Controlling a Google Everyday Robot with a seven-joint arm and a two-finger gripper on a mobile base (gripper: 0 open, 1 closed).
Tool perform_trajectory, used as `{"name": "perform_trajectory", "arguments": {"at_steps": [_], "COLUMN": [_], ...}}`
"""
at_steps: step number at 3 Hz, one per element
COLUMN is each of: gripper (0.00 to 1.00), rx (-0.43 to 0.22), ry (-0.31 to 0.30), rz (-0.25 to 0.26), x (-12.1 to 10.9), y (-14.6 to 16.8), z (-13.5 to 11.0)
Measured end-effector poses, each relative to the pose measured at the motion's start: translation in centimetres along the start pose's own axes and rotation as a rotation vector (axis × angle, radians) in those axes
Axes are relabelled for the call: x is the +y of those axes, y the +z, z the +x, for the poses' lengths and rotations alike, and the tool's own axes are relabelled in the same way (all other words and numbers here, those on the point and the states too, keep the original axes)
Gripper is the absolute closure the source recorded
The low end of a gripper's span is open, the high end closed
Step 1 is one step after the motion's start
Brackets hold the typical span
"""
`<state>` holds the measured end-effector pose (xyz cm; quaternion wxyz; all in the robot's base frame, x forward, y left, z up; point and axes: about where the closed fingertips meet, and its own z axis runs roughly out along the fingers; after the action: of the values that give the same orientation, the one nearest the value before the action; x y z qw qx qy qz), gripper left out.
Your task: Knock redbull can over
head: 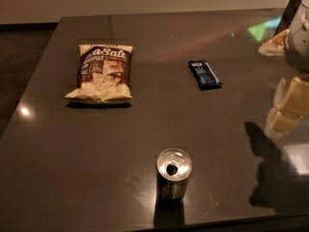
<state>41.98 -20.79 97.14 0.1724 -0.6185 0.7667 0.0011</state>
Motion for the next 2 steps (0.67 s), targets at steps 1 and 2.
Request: {"name": "perform_trajectory", "arguments": {"at_steps": [1, 2], "gripper": [0.00, 0.00], "rx": [-0.141, -0.279], "ry": [-0.081, -0.138], "rz": [-0.070, -0.140], "x": [5.1, 9.0], "y": [1.4, 2.8], "z": [-0.3, -1.3]}}
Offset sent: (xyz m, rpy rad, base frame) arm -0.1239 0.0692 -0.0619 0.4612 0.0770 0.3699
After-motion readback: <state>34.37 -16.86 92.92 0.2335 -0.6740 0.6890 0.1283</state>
